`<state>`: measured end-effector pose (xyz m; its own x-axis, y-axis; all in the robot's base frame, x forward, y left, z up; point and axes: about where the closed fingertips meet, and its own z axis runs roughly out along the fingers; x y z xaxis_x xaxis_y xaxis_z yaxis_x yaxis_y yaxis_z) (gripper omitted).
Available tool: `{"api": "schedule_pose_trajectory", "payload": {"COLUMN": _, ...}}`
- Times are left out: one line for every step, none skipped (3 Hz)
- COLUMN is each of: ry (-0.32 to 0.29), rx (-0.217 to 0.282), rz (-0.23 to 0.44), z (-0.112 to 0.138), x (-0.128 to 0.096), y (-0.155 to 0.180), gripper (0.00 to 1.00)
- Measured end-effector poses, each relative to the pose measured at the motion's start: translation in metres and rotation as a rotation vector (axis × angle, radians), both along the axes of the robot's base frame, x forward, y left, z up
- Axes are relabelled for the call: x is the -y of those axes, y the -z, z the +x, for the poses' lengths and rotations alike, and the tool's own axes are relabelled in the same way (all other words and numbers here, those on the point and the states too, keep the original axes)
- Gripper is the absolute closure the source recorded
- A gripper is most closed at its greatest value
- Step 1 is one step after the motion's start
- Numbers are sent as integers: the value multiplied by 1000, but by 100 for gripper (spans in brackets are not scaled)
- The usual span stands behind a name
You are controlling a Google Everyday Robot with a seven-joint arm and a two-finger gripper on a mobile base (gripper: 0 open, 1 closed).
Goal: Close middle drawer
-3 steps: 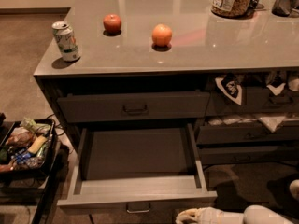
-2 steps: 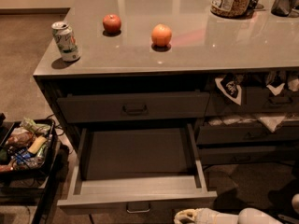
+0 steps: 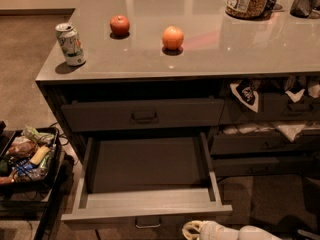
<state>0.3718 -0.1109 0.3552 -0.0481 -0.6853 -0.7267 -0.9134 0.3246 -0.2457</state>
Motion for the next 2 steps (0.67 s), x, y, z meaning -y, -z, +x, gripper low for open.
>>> {"api": "schedule_pose_trajectory", "payload": {"ry": 0, "rx": 0, "rz": 0, "z": 0, "x": 0, "y": 0, "gripper": 100}}
{"api": "schedule_pose_trajectory", "payload": {"ry": 15, "rx": 13, "rz": -19, "z": -3, "x": 0, "y": -1, "gripper": 100}}
